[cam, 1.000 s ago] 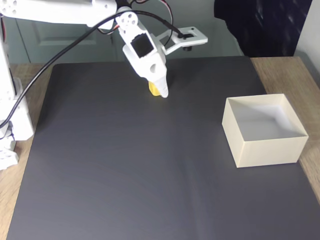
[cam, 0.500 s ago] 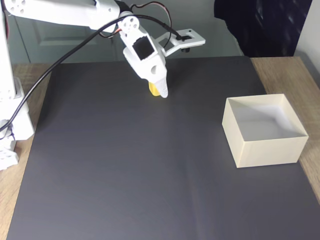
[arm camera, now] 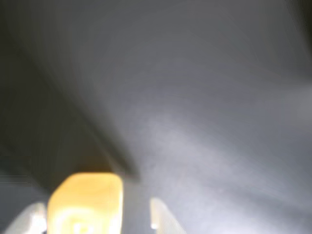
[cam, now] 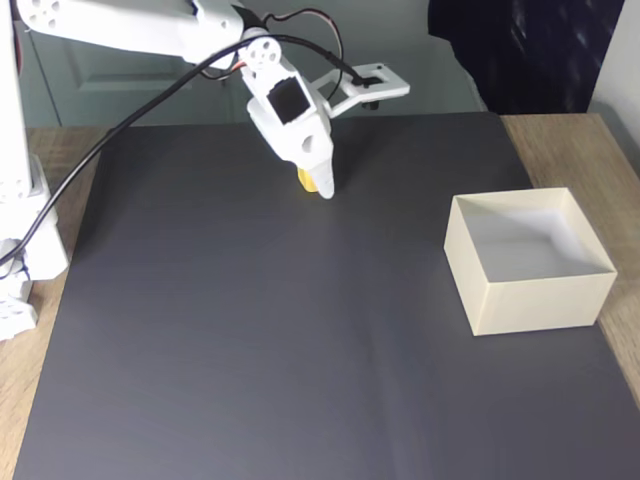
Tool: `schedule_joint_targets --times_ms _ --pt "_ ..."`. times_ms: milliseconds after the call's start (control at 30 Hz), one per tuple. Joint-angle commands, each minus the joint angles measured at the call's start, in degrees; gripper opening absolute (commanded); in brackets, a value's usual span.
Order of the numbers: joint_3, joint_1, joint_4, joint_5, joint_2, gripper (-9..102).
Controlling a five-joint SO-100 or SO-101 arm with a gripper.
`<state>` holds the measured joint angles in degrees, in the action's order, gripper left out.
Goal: Grasp a cube block and put it in the white box.
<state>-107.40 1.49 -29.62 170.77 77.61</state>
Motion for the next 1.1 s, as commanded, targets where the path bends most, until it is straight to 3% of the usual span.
schedule_joint_targets --times_ms 0,300,500,1067 --pt "3.16 1.05 0.70 0.88 0.00 22" --pt "3.52 1.32 0.79 2.55 -0.44 16" --pt "4.04 1.93 0.79 3.25 -0.35 2" --pt "7.65 0.79 -1.76 3.52 3.69 0"
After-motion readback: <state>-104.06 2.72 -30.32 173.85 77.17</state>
